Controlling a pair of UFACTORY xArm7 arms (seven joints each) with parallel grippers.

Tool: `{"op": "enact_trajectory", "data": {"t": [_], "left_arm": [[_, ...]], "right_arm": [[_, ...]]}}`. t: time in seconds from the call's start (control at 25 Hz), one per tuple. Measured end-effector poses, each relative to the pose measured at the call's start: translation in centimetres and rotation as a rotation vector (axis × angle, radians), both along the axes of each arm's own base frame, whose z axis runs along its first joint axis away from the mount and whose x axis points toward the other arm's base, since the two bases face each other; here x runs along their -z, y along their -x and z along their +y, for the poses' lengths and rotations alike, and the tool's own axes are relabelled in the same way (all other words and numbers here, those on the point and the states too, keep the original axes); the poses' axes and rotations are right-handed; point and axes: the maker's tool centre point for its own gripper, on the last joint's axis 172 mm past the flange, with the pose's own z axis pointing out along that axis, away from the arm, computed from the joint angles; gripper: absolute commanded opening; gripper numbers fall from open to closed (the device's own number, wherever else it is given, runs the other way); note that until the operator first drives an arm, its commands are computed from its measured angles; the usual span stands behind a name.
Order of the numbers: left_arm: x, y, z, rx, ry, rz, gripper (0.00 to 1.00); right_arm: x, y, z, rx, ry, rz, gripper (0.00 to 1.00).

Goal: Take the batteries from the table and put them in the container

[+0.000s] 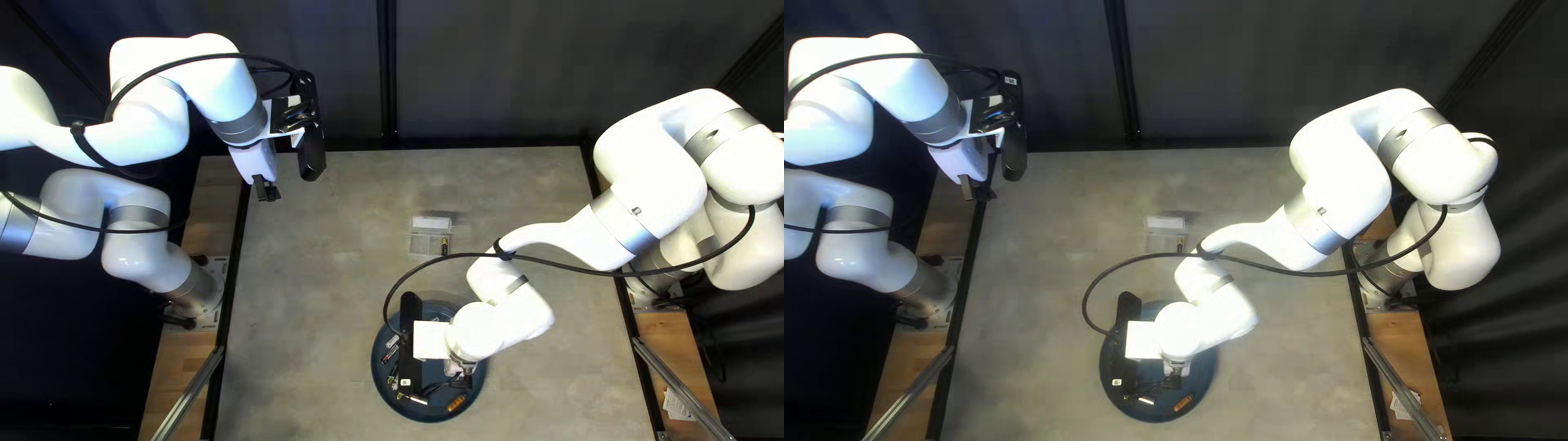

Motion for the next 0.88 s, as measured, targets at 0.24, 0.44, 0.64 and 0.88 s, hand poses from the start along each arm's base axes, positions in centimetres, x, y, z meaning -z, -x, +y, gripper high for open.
{"op": "enact_trajectory", "data": {"t": [0.24, 0.44, 0.64, 0.88], "left_arm": [[0.0, 0.0, 0.0, 0.0, 0.0, 0.0, 1.0], [0.0, 0.0, 0.0, 0.0, 0.0, 0.0, 1.0], [0.0, 0.0, 0.0, 0.0, 0.0, 0.0, 1.0], [0.0, 0.0, 0.0, 0.0, 0.0, 0.0, 1.0]], "right_arm": [[0.0, 0.5, -0.2, -0.281, 0.023, 0.031, 0.0], [0.3, 0.3, 0.7, -0.479, 0.052, 0.081, 0.0], [1.6, 1.0, 0.4, -0.633, 0.057, 0.101, 0.0], [1.8, 1.2, 0.1, -0.659, 0.057, 0.098, 0.0]]}}
